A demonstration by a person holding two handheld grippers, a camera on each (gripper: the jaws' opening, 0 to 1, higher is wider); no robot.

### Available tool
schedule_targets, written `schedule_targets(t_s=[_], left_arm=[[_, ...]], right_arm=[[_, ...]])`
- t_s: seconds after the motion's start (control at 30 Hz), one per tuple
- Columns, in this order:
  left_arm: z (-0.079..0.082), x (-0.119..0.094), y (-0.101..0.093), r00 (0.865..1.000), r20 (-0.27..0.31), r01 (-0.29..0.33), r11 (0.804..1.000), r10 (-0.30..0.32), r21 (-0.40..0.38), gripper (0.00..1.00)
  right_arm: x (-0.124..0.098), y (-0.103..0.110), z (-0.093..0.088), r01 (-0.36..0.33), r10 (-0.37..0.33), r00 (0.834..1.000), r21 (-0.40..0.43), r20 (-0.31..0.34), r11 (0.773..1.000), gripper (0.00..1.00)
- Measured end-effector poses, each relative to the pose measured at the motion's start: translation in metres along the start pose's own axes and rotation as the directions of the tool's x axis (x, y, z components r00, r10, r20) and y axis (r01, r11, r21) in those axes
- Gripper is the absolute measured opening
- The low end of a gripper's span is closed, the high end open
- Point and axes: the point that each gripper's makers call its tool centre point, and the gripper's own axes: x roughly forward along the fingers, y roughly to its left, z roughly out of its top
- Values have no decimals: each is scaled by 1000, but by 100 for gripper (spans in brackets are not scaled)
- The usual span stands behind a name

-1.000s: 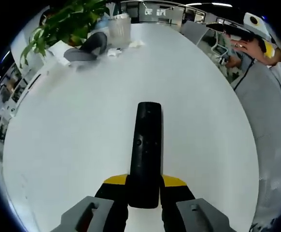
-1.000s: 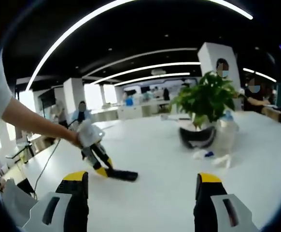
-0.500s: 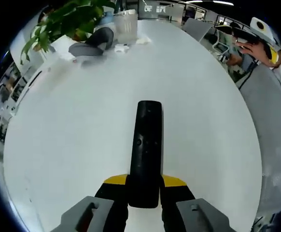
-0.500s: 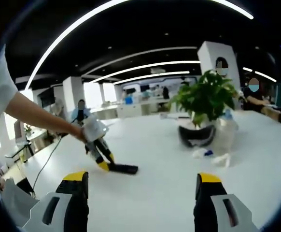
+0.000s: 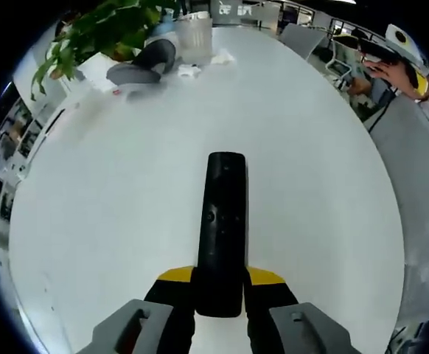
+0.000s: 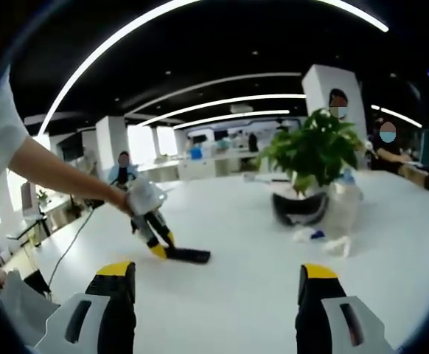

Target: Press the specified remote control buttons in sequence, fully releasing each button before pressing the next.

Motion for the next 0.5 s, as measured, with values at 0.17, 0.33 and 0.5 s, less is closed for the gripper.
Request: schedule_targets(t_s=[0.17, 0.33, 0.5], left_arm=[[-3, -3, 2, 996, 42, -70, 994, 74, -87, 25], [-2, -5, 6, 986, 30, -159, 984, 162, -82, 29], [-4, -11, 14, 960, 48, -267, 952, 277, -149, 38]], right_arm=[[0, 1, 0, 3, -3, 1000, -19, -2, 1000, 90], [-1, 4, 3, -1, 2, 1000, -33, 13, 999, 90], [-3, 4, 6, 0, 1, 1000, -37, 27, 999, 90]])
